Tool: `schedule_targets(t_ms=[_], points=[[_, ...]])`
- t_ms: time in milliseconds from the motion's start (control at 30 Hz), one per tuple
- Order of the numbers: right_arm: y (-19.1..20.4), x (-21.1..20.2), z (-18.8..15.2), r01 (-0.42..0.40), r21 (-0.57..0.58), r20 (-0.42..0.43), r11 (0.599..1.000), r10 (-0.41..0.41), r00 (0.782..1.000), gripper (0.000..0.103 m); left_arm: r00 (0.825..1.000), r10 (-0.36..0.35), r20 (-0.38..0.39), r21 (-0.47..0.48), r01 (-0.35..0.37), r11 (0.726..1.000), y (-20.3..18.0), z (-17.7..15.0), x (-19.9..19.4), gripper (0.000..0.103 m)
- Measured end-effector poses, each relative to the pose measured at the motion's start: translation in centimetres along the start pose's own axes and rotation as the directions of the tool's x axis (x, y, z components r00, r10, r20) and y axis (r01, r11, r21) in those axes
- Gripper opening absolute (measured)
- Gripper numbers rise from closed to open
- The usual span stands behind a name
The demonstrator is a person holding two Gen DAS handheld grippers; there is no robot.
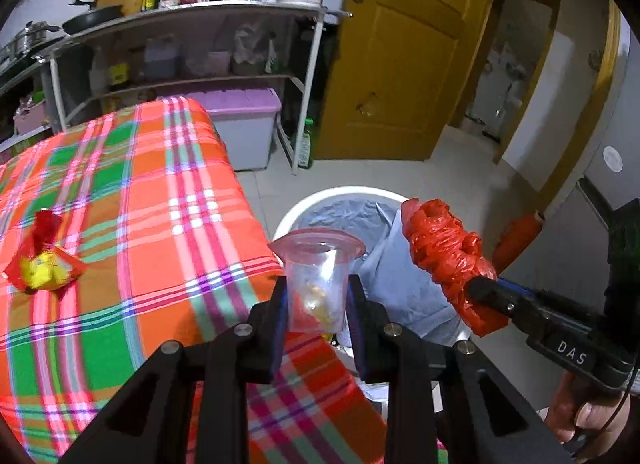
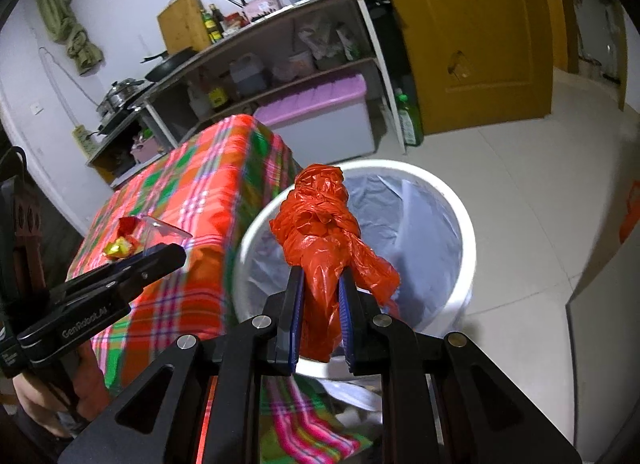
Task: Collect trash
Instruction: 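Carry the red bag and clear cup over the bin with both grippers, then open both grippers to drop the red bag and cup into the bin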
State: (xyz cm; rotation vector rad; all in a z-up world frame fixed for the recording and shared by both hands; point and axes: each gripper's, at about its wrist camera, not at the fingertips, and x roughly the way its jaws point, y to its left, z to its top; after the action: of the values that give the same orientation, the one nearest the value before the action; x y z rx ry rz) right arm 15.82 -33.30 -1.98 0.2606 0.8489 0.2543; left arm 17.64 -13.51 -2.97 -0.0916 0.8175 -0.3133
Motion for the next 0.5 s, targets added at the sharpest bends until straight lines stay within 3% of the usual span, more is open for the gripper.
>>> schedule_targets(t_ms=[500], points=[[-3.2,4.4,-0.3,0.042,0.062,-0.119,0.997,-0.034,0.992,0.019,0.988,-0.062,-0.14,-0.021,0.06,0.998,-0.9,0.5,5.0,0.03]])
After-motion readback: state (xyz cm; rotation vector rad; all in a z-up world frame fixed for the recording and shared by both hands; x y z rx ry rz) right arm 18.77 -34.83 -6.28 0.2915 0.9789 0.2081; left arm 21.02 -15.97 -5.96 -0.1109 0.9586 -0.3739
